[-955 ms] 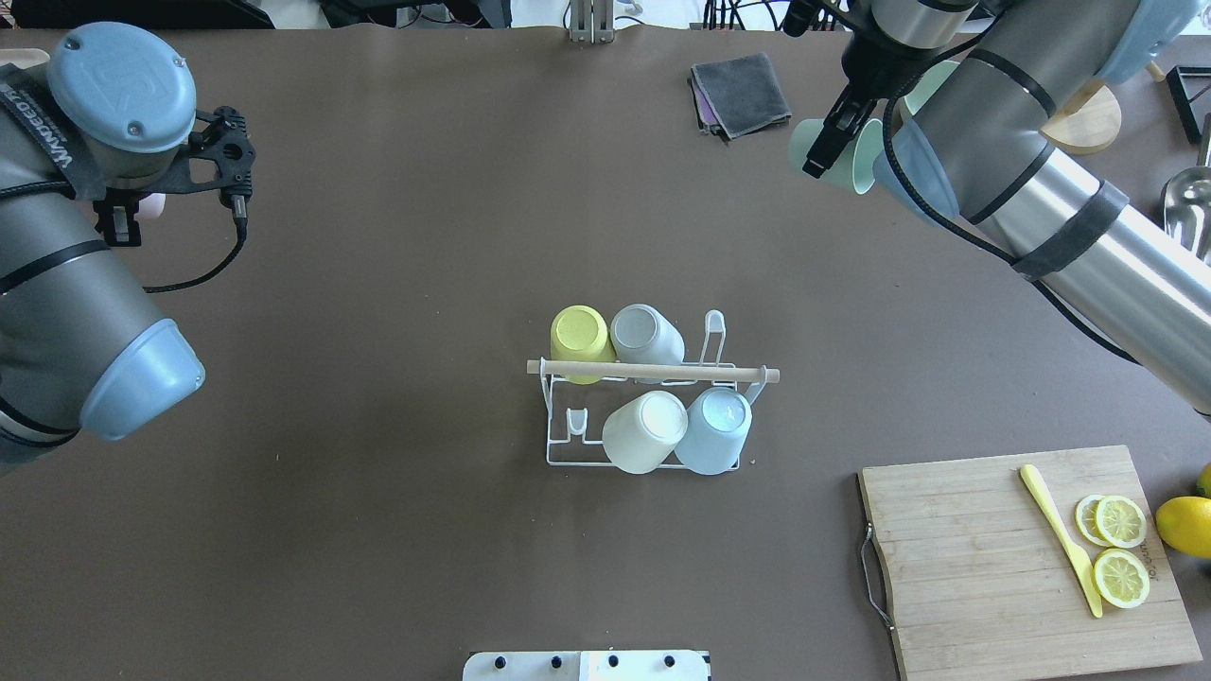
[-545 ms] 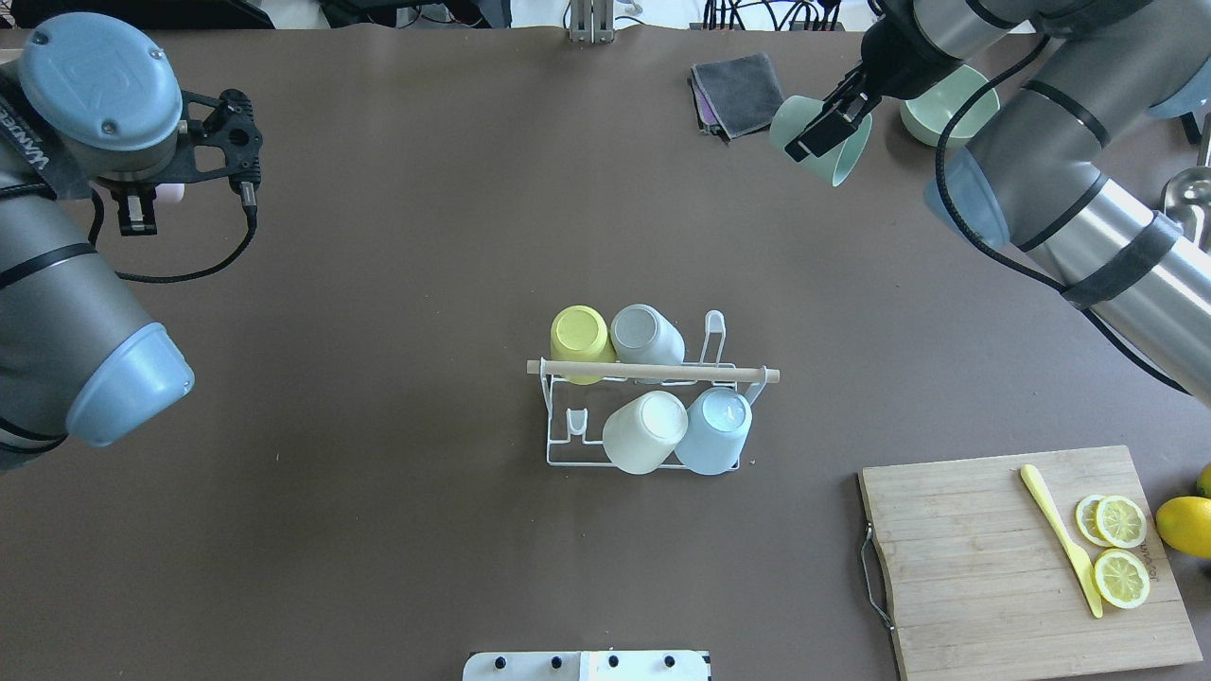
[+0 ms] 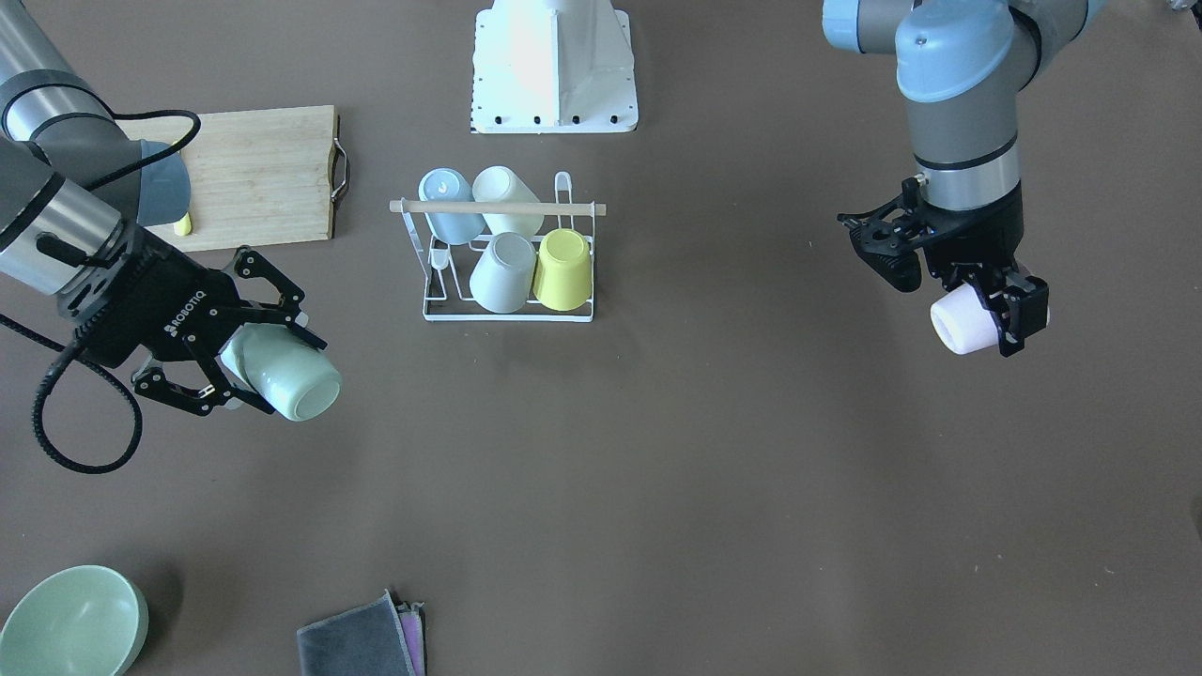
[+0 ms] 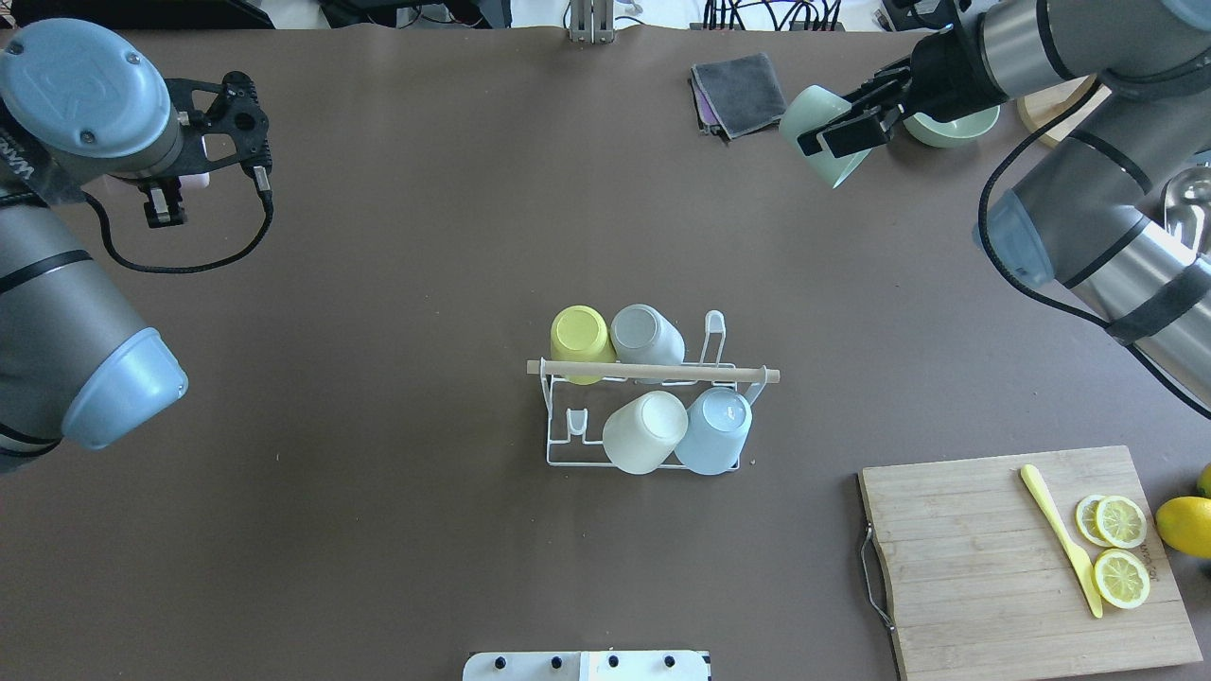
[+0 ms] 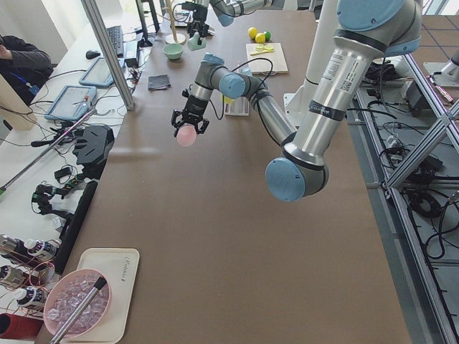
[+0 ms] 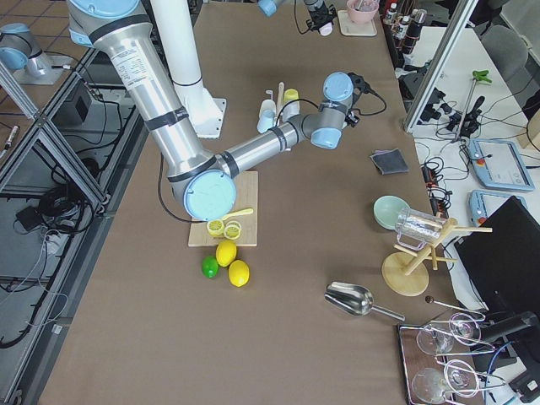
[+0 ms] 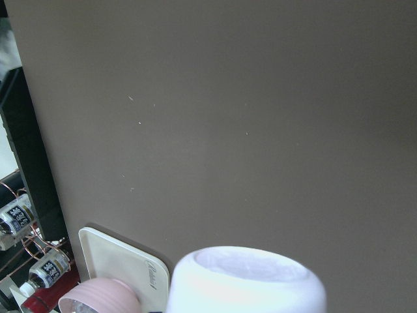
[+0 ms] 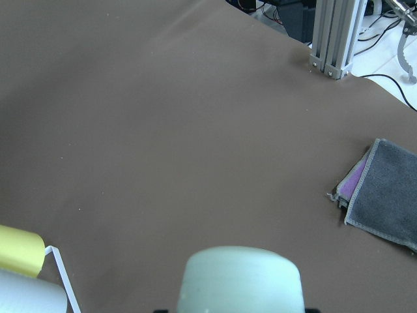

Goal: Place cup on cup holder

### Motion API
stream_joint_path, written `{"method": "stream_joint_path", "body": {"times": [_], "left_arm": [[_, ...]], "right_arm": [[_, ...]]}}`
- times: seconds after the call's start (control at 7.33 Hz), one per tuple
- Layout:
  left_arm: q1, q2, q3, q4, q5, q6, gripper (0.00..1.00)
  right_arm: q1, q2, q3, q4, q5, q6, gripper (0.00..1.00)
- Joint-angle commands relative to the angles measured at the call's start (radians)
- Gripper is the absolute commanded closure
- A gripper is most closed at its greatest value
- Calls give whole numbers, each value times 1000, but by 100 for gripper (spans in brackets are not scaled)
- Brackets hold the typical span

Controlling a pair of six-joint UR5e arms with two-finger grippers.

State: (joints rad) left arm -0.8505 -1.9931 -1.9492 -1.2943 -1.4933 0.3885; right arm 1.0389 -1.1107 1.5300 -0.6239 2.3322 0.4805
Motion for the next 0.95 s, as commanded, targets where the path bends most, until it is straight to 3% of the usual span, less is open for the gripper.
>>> {"method": "stream_joint_path", "body": {"times": [0.0,0.14,0.27,0.41,0.82], "left_arm": [[1,2,16,-94,-46,-74,60],[2,2,19,-129,-102,-92,60],[1,2,21,-131,-105,-91,60],[2,2,27,-129,-101,-91,60],[4,2,42,-131,-99,-94,60]], "right_arm": [[-8,-18,-19,185,-68,88,100],[-34,-21,-21,255,-111,107,100],[-113,-23,-21,365,-233,110,100],[-163,-23,-16,406,-257,110,100],[-256,-35,-16,672,-257,84,100]]}}
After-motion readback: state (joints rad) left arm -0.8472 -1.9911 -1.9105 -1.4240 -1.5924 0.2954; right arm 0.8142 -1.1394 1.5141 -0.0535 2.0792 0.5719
